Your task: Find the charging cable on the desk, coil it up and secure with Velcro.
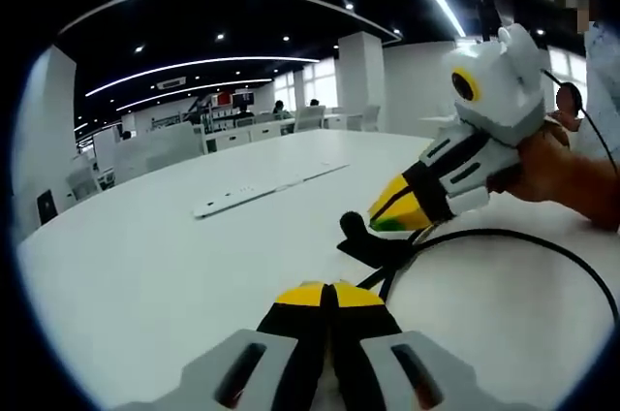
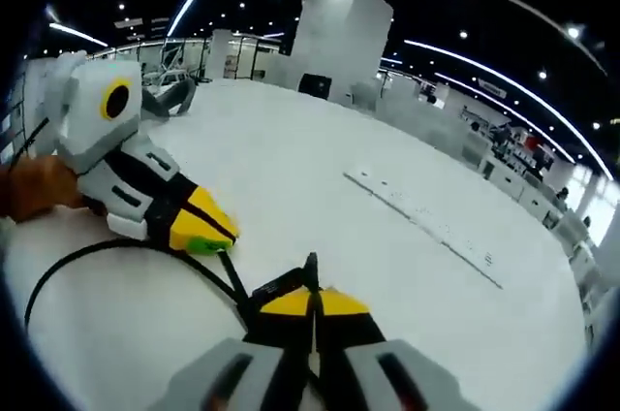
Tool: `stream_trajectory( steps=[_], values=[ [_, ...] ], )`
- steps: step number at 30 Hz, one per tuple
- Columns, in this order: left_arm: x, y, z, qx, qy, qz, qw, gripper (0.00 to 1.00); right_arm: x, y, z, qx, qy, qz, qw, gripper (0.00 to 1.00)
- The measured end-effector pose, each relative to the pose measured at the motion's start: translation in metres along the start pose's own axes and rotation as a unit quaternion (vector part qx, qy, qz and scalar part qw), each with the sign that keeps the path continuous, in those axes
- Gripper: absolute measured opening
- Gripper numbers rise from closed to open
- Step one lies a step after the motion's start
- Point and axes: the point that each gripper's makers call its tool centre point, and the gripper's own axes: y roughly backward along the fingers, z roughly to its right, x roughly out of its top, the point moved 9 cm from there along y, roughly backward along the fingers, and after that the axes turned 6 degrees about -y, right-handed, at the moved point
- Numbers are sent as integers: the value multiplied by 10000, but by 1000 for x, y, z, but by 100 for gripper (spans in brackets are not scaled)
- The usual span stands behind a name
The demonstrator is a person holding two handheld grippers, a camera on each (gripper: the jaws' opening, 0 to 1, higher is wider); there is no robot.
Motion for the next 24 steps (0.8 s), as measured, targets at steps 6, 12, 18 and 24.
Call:
stream_trajectory(
  steps=[6,12,18,24],
  values=[
    [0,0,0,-3,3,2,10000,2,2,1,-11,509,-186,-105,9985,3],
    [0,0,-1,-14,4,22,10000,2,-5,-11,-10,708,-415,-402,9958,2],
    [1,0,-2,-27,-3,20,10000,2,-4,-16,-3,950,-971,-578,9890,2],
    [1,-1,-3,-32,-6,18,10000,2,-2,-18,-3,874,-975,-614,9895,2]
  ],
)
